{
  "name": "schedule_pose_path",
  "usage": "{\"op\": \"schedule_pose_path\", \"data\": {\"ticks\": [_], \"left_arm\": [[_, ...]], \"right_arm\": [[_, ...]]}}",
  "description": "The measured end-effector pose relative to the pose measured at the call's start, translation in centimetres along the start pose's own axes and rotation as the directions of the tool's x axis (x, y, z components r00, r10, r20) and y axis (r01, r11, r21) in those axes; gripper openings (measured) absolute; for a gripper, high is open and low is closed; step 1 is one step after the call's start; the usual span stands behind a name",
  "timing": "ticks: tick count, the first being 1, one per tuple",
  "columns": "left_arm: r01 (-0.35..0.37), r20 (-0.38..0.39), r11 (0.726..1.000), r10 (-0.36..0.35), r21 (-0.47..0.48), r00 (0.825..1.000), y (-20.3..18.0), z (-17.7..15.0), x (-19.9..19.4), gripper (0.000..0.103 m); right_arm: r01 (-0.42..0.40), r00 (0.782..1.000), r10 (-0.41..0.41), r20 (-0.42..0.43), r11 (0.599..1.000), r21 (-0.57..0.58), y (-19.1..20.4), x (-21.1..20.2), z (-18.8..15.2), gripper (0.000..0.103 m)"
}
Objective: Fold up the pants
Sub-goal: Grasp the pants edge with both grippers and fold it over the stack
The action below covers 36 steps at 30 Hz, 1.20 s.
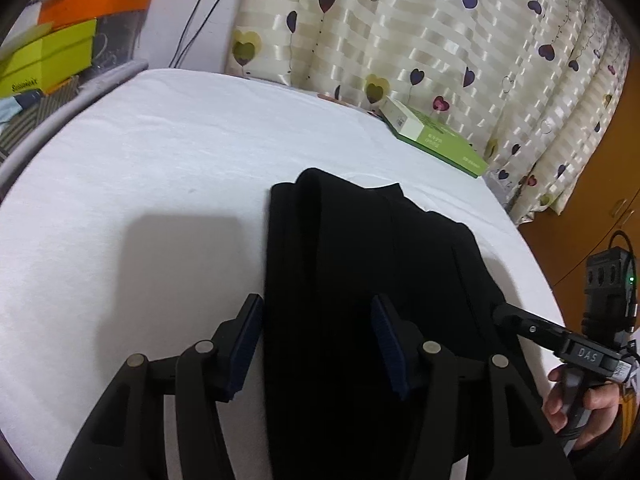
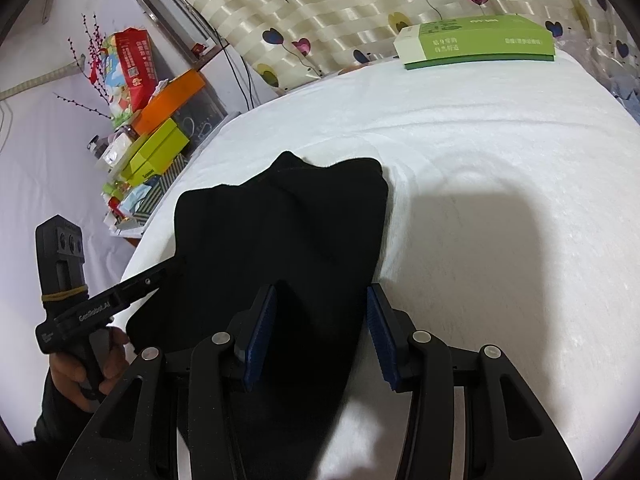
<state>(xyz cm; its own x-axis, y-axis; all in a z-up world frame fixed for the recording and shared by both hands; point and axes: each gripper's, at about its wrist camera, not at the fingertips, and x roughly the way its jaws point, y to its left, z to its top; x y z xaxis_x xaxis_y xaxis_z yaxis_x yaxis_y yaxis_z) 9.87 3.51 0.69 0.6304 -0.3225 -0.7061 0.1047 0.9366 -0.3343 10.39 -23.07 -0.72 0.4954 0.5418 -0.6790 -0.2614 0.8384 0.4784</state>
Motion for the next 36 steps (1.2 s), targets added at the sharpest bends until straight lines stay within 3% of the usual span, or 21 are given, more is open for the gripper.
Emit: {"op": "schedule_pose_path", "data": {"ticks": [5, 13, 16, 17, 19, 24, 30, 36], "left_arm": [[0.038, 0.006, 0.999, -0.038, -0.031, 0.999, 0.5, 0.1, 0.1, 0.061], [0.021, -0.002, 0.999, -0.022, -0.030, 1.000, 0.1, 0.0, 0.0, 0.049], [0.016, -0.010, 0.999, -0.017, -0.041, 1.000, 0.1, 0.2, 0.1, 0.042], [0.014, -0.012, 0.999, -0.014, -0.042, 1.000, 0.0, 0.2, 0.1, 0.039], [0.002, -0.015, 0.999, -0.002, -0.039, 1.000, -0.2, 0.3, -0.1, 0.035], [-0.025, 0.001, 1.000, 0.025, -0.004, 1.000, -1.3, 0.5, -1.3, 0.026], [-0.036, 0.038, 0.998, 0.034, 0.053, 0.999, -2.7, 1.1, -3.4, 0.023], [-0.047, 0.084, 0.997, 0.042, 0.057, 0.996, -1.8, 2.5, -5.5, 0.023]], "right_arm": [[0.003, 1.000, -0.003, -0.003, 1.000, 0.011, 0.2, 0.1, 0.0, 0.049], [0.012, 1.000, -0.012, -0.003, 1.000, -0.017, 0.6, 0.6, 0.2, 0.050], [0.043, 0.999, -0.044, -0.008, 0.999, -0.031, 1.1, 1.0, 0.5, 0.037], [0.044, 0.999, -0.044, -0.005, 0.998, -0.034, 1.4, 1.0, 0.6, 0.026], [0.028, 1.000, -0.027, 0.007, 0.999, -0.019, 1.5, 0.6, 0.7, 0.020], [0.007, 0.999, -0.006, 0.045, 0.999, -0.036, 2.6, -1.0, 0.9, 0.017], [-0.005, 0.997, 0.011, 0.080, 0.996, -0.086, 5.3, -2.6, 1.7, 0.016], [-0.032, 0.995, 0.044, 0.087, 0.991, -0.133, 7.9, -2.5, 2.9, 0.016]]}}
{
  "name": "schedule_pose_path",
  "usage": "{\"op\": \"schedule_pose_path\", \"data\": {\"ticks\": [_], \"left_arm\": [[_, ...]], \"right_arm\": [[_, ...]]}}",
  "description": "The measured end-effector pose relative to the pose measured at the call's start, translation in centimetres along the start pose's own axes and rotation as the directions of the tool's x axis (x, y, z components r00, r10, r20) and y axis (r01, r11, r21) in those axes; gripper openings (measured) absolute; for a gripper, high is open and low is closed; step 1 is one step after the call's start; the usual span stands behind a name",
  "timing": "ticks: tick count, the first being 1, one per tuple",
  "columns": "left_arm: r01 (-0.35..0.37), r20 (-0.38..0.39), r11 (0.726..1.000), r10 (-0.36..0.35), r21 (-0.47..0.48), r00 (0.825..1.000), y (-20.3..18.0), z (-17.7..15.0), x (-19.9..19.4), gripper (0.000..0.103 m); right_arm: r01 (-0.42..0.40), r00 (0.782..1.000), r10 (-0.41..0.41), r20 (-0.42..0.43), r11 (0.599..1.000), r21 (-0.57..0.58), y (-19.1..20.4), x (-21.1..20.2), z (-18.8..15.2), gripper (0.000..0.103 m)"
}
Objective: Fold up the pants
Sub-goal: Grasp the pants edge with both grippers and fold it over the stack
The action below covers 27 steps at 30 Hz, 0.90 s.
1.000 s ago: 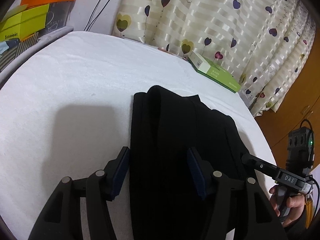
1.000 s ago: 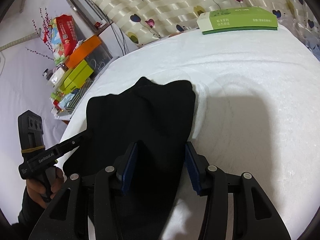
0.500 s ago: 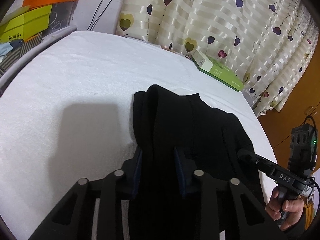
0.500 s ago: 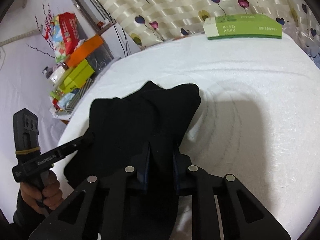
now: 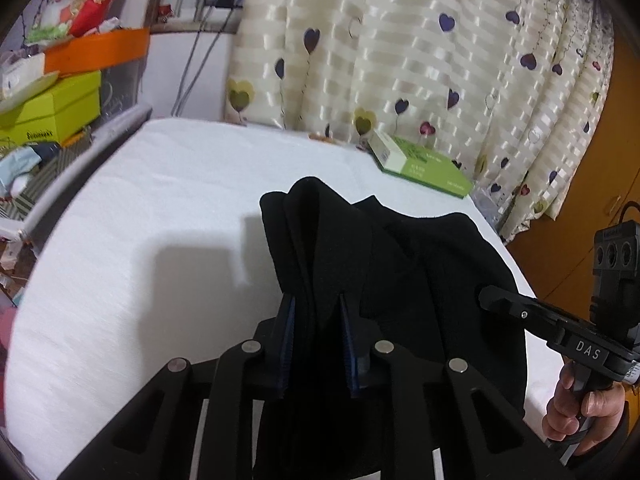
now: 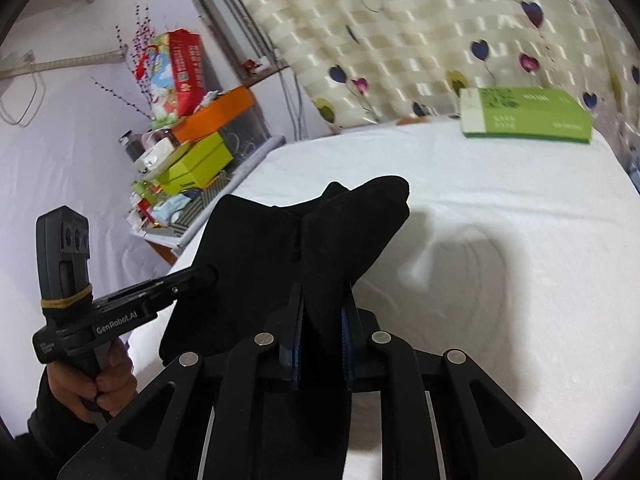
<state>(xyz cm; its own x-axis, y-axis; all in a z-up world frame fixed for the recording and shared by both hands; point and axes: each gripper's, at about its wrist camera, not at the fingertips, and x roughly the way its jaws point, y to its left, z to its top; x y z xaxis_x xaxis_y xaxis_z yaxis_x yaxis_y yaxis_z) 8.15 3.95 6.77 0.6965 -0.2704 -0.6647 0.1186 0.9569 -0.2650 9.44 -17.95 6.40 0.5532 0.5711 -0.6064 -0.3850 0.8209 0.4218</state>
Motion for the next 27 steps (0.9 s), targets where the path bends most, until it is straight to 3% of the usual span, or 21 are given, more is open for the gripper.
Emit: {"op": "schedule_pose_path", "data": {"ticks": [7, 17, 25, 27], "left_arm": [[-0.066, 0.036, 0.998, 0.065, 0.022, 0.997, 3.2, 2.9, -0.9, 0.023], [-0.155, 0.037, 0.988, 0.155, 0.004, 0.987, 9.6, 6.1, 1.6, 0.023], [-0.176, -0.015, 0.983, 0.175, -0.048, 0.984, 13.9, 5.1, 5.5, 0.024], [-0.151, -0.022, 0.985, 0.149, -0.086, 0.989, 15.1, 4.6, 5.8, 0.028]], "right_arm": [[-0.046, 0.999, 0.045, -0.006, 0.999, -0.025, 2.7, 3.5, 2.3, 0.016], [-0.078, 0.995, 0.075, -0.062, 0.995, -0.056, 4.9, 10.9, 5.3, 0.016], [-0.040, 0.991, 0.032, -0.128, 0.998, -0.056, 3.4, 15.8, 5.0, 0.017], [-0.021, 0.987, 0.013, -0.157, 0.998, -0.054, 2.7, 16.4, 4.6, 0.025]]}}
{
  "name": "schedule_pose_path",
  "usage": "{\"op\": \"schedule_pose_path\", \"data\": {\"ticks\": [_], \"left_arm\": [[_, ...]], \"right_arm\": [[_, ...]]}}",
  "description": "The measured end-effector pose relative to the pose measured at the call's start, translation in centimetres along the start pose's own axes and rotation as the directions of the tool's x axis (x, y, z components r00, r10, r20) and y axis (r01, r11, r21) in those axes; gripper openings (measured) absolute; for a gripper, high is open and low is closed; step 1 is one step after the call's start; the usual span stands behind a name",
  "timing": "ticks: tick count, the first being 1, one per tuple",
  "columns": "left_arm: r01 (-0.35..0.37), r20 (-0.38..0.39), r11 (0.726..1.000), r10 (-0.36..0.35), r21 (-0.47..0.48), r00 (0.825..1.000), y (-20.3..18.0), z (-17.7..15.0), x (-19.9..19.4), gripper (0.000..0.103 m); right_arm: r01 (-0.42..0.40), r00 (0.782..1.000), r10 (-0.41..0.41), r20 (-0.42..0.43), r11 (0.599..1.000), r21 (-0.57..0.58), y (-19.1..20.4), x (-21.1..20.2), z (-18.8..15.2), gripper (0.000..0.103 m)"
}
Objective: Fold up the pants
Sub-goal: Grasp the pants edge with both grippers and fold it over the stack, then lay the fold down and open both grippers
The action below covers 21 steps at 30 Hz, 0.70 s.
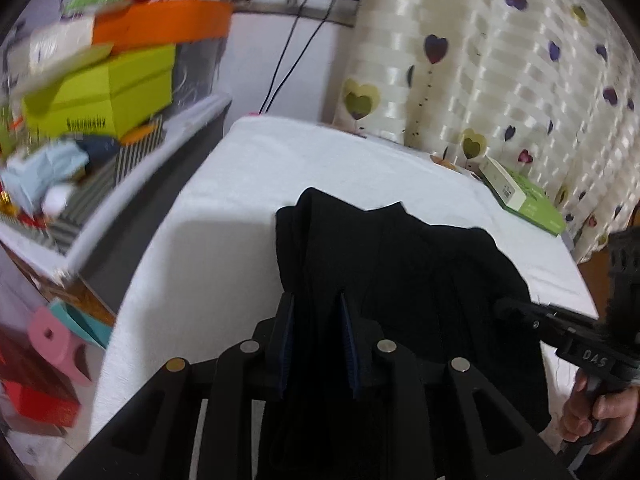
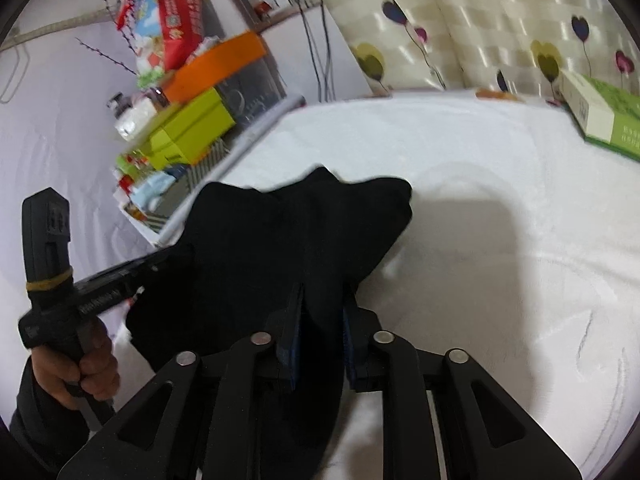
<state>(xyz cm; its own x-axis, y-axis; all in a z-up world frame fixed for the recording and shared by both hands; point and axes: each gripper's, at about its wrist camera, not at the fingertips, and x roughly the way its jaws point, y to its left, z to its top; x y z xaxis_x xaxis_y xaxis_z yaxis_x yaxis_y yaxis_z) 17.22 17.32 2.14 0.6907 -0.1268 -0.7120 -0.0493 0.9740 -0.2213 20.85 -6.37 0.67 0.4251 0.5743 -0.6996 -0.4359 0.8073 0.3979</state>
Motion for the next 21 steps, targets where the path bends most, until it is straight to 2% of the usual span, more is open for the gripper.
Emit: {"op": "schedule_pose_path", "data": {"ticks": [3, 7, 10, 13, 16, 19, 21], "left_arm": [[0.022, 0.002, 1.000, -0.022, -0.012, 1.000, 0.7, -0.6, 0.0, 0.030], [-0.042, 0.041, 0.999, 0.043, -0.009, 0.998, 0.5, -1.0, -2.0, 0.030], [-0.056, 0.095, 0.998, 0.059, -0.027, 0.994, 0.3, -1.5, -4.7, 0.029], [-0.039, 0.129, 0.999, 0.037, 0.015, 0.991, -1.3, -2.8, -6.5, 0.029], [-0.025, 0.104, 0.996, 0.016, 0.085, 0.994, -3.2, -4.5, -6.1, 0.029], [-0.079, 0.057, 0.988, 0.072, 0.134, 0.996, -3.8, -5.6, -4.1, 0.029], [-0.080, 0.058, 0.986, 0.072, 0.147, 0.996, -3.4, -5.6, -3.8, 0.030]], "right_arm": [[0.055, 0.998, -0.056, -0.014, 0.998, -0.028, 0.2, -0.1, -0.3, 0.032], [0.144, 0.989, -0.139, 0.048, 0.984, -0.108, 2.2, -2.6, -0.8, 0.032], [0.129, 0.990, -0.115, 0.081, 0.974, -0.186, 4.5, -4.4, -2.3, 0.032], [0.108, 0.994, -0.097, 0.059, 0.966, -0.233, 5.8, -4.4, -4.1, 0.032], [0.119, 0.993, -0.116, 0.027, 0.953, -0.279, 6.5, -2.7, -5.5, 0.032], [0.131, 0.991, -0.122, 0.048, 0.947, -0.294, 6.6, -2.6, -5.7, 0.032], [0.105, 0.994, -0.098, 0.039, 0.953, -0.284, 6.2, -3.1, -4.9, 0.033]]}}
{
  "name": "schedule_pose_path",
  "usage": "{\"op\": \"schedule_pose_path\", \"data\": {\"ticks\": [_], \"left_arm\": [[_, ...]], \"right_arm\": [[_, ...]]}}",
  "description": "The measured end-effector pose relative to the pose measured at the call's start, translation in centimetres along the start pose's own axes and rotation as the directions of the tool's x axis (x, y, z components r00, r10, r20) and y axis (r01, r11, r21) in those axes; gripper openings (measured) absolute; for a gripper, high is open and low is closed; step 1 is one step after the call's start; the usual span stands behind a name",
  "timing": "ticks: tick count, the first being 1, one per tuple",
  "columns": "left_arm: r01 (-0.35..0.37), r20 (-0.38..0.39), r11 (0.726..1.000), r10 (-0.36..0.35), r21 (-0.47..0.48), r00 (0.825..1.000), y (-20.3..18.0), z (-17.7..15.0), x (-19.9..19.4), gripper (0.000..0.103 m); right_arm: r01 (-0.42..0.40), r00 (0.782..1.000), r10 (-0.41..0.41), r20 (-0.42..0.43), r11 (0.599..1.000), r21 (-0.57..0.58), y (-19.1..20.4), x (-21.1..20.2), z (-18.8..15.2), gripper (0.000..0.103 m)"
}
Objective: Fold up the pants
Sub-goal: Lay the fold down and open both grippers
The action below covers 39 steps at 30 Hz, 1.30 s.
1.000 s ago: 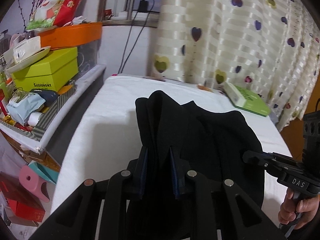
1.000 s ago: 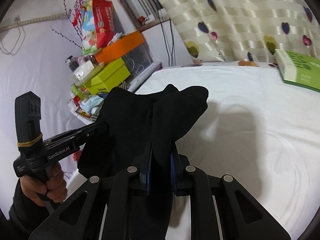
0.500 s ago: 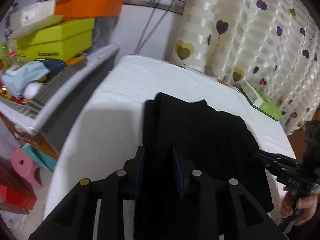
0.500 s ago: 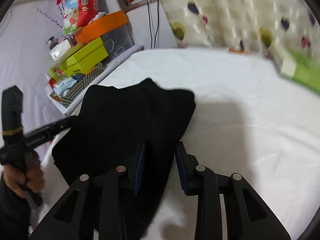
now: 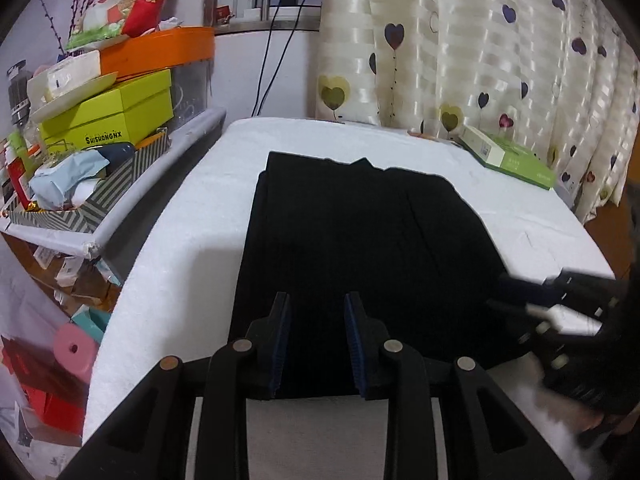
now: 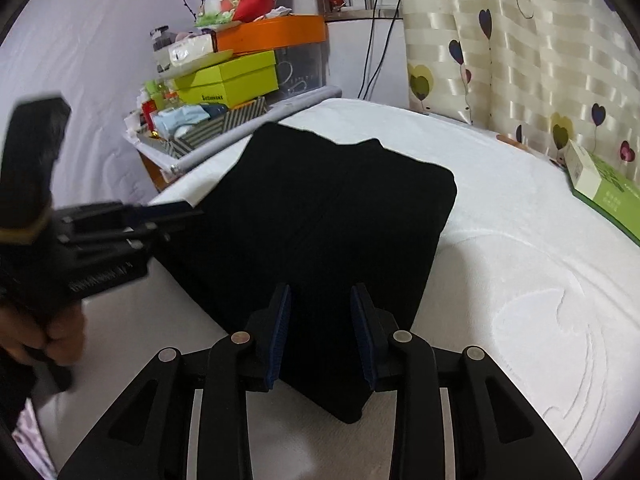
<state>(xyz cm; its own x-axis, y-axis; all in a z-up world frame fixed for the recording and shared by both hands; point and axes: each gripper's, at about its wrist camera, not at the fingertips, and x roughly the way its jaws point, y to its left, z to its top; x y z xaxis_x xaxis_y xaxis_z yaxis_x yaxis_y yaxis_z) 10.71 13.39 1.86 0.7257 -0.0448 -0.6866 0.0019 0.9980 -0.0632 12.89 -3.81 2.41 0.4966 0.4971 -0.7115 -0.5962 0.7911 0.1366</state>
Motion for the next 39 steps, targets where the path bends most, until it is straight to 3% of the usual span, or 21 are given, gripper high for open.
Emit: {"op": "schedule_pose_path", "data": {"ticks": [6, 12, 15, 22, 25, 30, 39], "left_arm": [[0.004, 0.040, 1.000, -0.004, 0.018, 0.999, 0.0, 3.7, 0.0, 0.029], [-0.028, 0.012, 0.999, 0.027, 0.042, 1.000, 0.1, 8.3, 5.4, 0.029], [-0.029, -0.018, 0.999, 0.030, 0.026, 0.999, 0.7, 8.7, 7.6, 0.030], [0.039, -0.016, 0.997, -0.041, -0.069, 0.999, 2.8, 7.8, 8.4, 0.032], [-0.012, -0.010, 0.997, 0.012, -0.073, 1.000, 2.7, 7.6, 6.8, 0.031], [-0.043, 0.023, 0.998, 0.044, -0.052, 0.999, 1.7, 5.9, 2.2, 0.031], [-0.071, 0.065, 0.996, 0.074, -0.048, 0.995, -2.9, -0.3, -6.4, 0.031]], "right_arm": [[0.038, 0.998, -0.037, 0.048, 0.999, -0.007, -2.3, 0.4, 3.2, 0.033], [0.030, 0.999, -0.034, 0.042, 0.995, 0.094, -6.6, 4.4, 6.5, 0.033], [0.035, 0.999, -0.034, -0.008, 0.993, 0.111, -7.8, 6.8, 7.0, 0.023], [0.052, 0.998, -0.049, -0.050, 0.997, 0.059, -7.5, 7.5, 7.1, 0.023], [0.056, 0.998, -0.054, -0.032, 0.996, 0.063, -6.9, 5.2, 6.5, 0.023], [0.018, 0.999, -0.019, 0.027, 1.000, 0.026, -4.2, 0.6, 3.7, 0.034], [0.001, 1.000, 0.000, 0.027, 1.000, -0.014, 0.6, -4.8, -1.8, 0.041]]}}
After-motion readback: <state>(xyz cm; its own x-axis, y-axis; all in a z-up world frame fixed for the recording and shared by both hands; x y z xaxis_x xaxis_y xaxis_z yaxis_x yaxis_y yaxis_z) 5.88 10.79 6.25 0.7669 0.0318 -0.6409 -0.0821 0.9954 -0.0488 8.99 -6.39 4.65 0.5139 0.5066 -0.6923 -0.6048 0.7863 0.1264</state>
